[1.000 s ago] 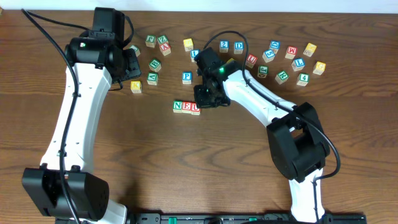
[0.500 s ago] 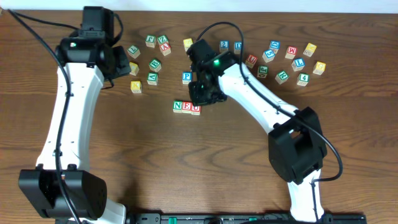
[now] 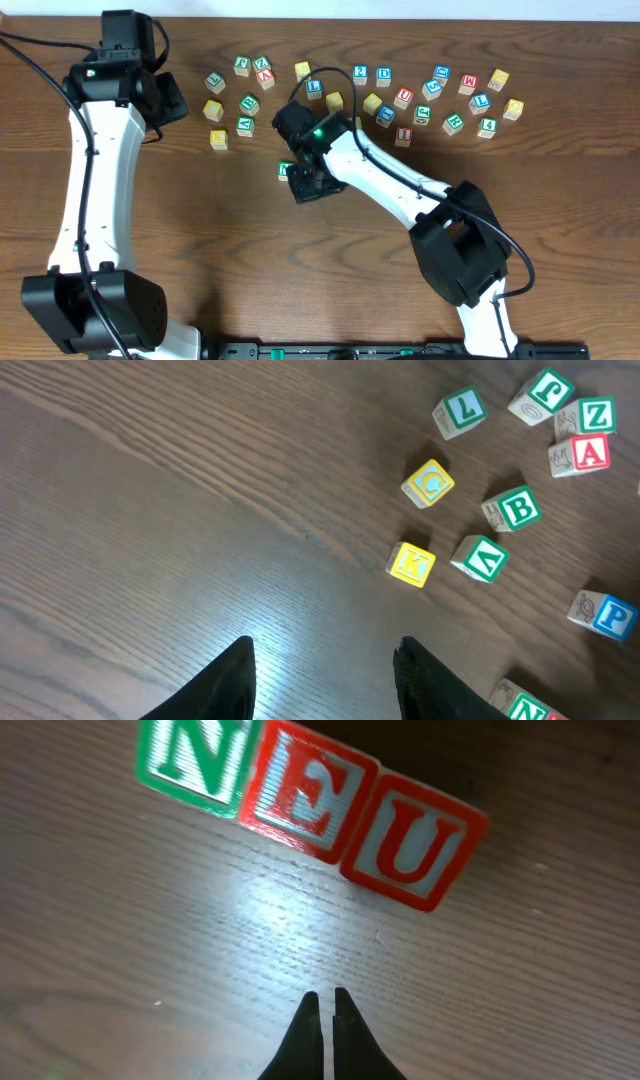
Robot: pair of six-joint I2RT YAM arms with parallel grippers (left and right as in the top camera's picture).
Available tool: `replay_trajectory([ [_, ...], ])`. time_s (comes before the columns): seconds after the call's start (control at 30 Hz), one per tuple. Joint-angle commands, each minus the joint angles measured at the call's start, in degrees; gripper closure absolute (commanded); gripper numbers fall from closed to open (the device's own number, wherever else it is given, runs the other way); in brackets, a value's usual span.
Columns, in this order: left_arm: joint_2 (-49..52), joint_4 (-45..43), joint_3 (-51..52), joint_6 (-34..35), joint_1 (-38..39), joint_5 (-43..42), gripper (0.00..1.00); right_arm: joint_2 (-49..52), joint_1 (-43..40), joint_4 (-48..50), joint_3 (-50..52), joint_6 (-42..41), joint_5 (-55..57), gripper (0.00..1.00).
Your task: Spell out NEURIPS
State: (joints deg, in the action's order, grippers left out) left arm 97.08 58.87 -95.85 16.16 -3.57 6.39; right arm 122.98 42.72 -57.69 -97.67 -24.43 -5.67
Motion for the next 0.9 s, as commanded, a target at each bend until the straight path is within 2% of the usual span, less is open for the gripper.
replay_trajectory([
  [0.0, -0.09, 0.0, 0.39, -0.94, -0.81, 0.98, 0.56, -0.48, 1.11, 1.22, 2.1, -1.92, 2.58, 0.99],
  [0.3, -0.09, 0.02, 0.39, -0.94, -0.81, 0.96, 0.56, -0.35, 1.22, 5.7, 4.92, -1.9, 2.84, 0.99],
  [0.87, -0.09, 0.02, 0.39, -0.94, -0.81, 0.96, 0.56, 1.49, 1.2, 7.98, 4.96, -3.74, 5.77, 0.99],
])
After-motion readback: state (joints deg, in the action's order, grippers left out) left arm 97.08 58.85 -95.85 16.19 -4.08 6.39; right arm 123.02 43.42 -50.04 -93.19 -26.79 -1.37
